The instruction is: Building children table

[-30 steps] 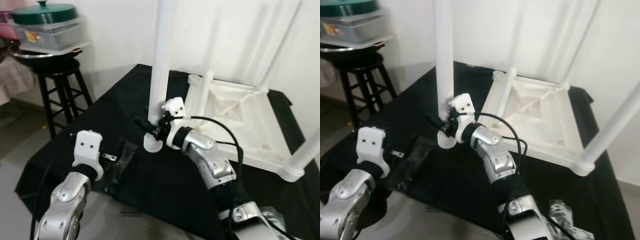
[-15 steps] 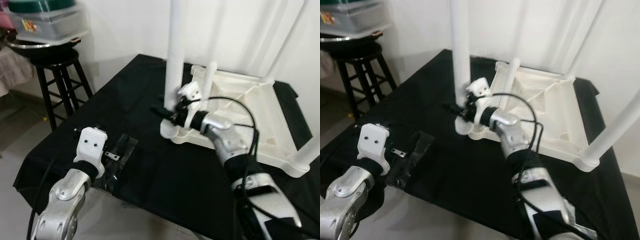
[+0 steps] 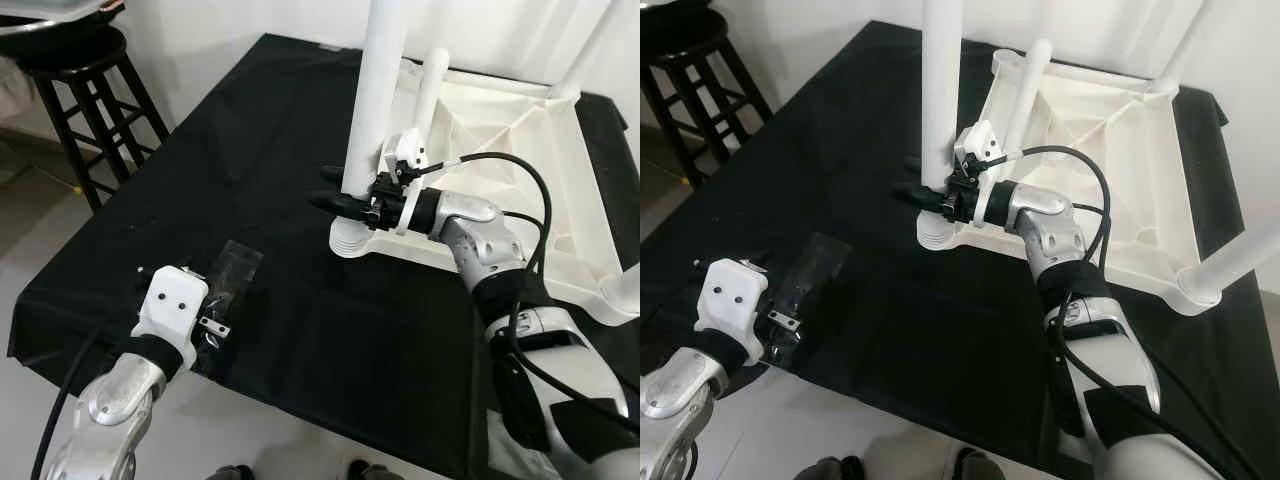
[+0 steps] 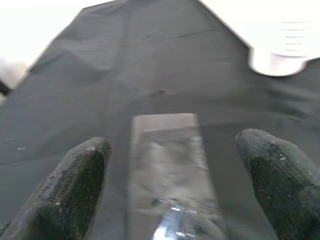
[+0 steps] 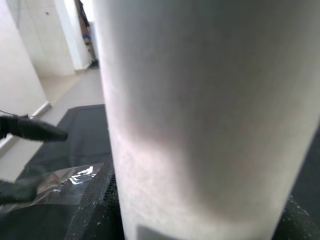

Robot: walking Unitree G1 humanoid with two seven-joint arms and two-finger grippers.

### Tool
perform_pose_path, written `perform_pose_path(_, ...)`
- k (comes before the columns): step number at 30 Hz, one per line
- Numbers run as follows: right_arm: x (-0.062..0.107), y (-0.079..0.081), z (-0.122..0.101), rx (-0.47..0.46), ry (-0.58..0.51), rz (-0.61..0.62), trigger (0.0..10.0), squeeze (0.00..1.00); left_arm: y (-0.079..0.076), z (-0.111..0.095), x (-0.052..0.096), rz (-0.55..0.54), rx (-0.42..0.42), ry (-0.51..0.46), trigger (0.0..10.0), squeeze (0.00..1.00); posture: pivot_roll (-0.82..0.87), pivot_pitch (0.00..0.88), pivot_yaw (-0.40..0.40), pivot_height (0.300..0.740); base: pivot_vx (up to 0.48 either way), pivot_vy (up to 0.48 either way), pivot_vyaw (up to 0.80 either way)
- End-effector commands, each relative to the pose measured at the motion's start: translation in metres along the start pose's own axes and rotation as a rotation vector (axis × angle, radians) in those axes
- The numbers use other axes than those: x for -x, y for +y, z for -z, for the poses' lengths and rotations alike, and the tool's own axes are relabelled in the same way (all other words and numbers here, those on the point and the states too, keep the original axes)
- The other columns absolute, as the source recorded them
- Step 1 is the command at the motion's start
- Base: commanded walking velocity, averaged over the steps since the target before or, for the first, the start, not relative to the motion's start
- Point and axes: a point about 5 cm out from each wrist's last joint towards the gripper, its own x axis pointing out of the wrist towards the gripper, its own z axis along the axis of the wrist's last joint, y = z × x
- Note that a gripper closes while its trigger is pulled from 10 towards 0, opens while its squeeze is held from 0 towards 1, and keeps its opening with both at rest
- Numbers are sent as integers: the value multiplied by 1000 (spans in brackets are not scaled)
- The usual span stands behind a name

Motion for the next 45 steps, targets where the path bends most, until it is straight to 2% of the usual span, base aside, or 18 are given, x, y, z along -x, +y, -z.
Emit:
perform_pose_path(1,4,-4,-7,12,-30,-7,10000,0,-6,-5,9,72,7,-10,10000,0,42,340,-46,740,0,0,0)
perform_pose_path(3,6,-9,-14,34,-36,1,10000,0,-16,-14,18,180,6,-41,10000,0,43,345,-46,740,0,0,0)
perform_pose_path(8,9,-15,-22,31,-61,5,10000,0,-24,-17,24,251,37,-57,10000,0,43,351,-46,740,0,0,0)
perform_pose_path(15,12,-21,-25,60,-53,48,10000,0,-24,-18,28,251,61,-46,10000,0,41,350,-46,740,0,0,0)
perform_pose_path(26,7,-19,-18,122,-17,66,10000,0,-24,-18,31,265,70,-34,10000,0,40,353,-45,740,0,0,0)
perform_pose_path(28,2,-10,-9,133,15,-27,10000,0,-24,-18,31,266,72,-34,10000,0,39,352,-48,740,0,0,0)
perform_pose_path(29,2,-10,-9,133,15,-27,10000,0,-24,-18,31,266,72,-34,10000,0,39,352,-48,740,0,0,0)
perform_pose_path(30,1,-3,-5,114,32,-121,10000,0,-24,-18,30,265,73,-34,10000,0,38,352,-50,740,0,0,0)
perform_pose_path(31,1,-3,-5,114,32,-121,10000,0,-24,-18,30,265,73,-34,10000,0,38,352,-50,740,0,0,0)
perform_pose_path(33,3,6,0,78,49,-268,10000,0,-24,-17,29,262,74,-35,10000,0,34,351,-52,740,0,0,0)
perform_pose_path(34,3,6,0,78,49,-268,10000,0,-24,-17,29,262,74,-35,10000,0,34,351,-52,740,0,0,0)
perform_pose_path(35,5,12,-3,33,36,-365,10000,0,-24,-17,28,259,77,-37,10000,0,28,348,-53,740,0,0,0)
perform_pose_path(37,5,12,-3,33,36,-365,10000,0,-24,-17,28,259,77,-37,10000,0,28,348,-53,740,0,0,0)
perform_pose_path(40,9,25,-10,-29,12,-508,10000,0,-24,-17,26,258,80,-40,10000,0,21,343,-56,740,0,0,0)
perform_pose_path(42,9,25,-10,-29,12,-508,10000,0,-24,-17,26,258,80,-40,10000,0,21,343,-56,740,0,0,0)
perform_pose_path(43,11,34,-13,-42,21,-567,10000,0,-23,-17,24,259,81,-43,10000,0,15,339,-55,740,0,0,0)
perform_pose_path(44,11,34,-13,-42,21,-567,10000,0,-23,-17,24,259,81,-43,10000,0,15,339,-55,740,0,0,0)
perform_pose_path(45,14,45,-11,-65,46,-635,10000,0,-23,-17,22,260,81,-47,10000,0,13,334,-56,740,0,0,0)
